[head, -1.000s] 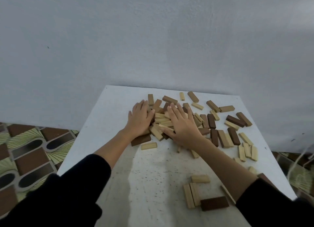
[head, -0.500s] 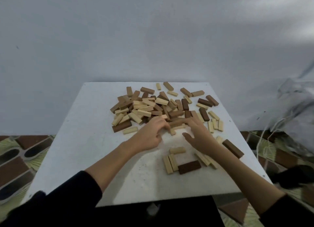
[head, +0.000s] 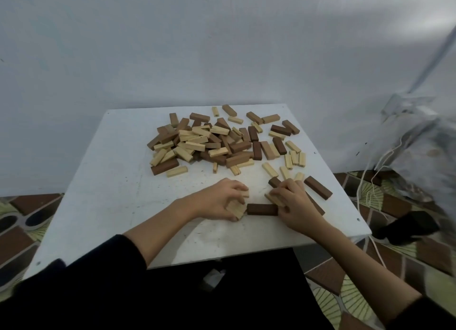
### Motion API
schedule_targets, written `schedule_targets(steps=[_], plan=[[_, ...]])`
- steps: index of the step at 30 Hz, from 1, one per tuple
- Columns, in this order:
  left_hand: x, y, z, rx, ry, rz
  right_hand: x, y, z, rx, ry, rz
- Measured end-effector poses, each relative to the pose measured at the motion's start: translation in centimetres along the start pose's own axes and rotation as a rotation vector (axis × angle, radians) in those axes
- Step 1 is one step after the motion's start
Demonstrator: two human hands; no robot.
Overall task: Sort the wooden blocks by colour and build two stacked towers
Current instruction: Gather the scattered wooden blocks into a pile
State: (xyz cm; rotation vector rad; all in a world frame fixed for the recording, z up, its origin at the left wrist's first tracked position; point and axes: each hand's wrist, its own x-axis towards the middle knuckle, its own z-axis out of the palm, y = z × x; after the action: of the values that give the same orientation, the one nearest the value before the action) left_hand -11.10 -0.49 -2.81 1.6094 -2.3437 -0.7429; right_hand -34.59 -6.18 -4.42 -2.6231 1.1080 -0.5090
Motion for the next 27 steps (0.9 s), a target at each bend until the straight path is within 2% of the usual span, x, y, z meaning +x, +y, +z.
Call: schedule_targets(steps=[6,16,20,22,25,27], plan=[[-0.4,0.2,0.2,-0.064,0.195,-0.078,-0.1,0.2,0.8,0.046,0.039,-0.007],[-0.1,0.2,0.8,-0.059,0.24,-0.105,-0.2,0.0,1.4,0.043,0.148,0.002],[0.4,1.0,1.3,-0.122,0.374,-0.077,-0.1,-0.2,0.1,0.071,0.236,-0.021],[1.0,1.7,1.7,-0.146,0.394,-0.042,0.1,0.3,-0.4,0.065,0.261,0.052],[1.8,2.9,2.8,-0.093,0.319,0.026,0.0,1.1,-0.6,0.049,0.151,0.235],[2.2,3.1,3.8,-0.008,0.288,0.046,-0.5,1.3,-0.4,0.006,0.122,0.245]])
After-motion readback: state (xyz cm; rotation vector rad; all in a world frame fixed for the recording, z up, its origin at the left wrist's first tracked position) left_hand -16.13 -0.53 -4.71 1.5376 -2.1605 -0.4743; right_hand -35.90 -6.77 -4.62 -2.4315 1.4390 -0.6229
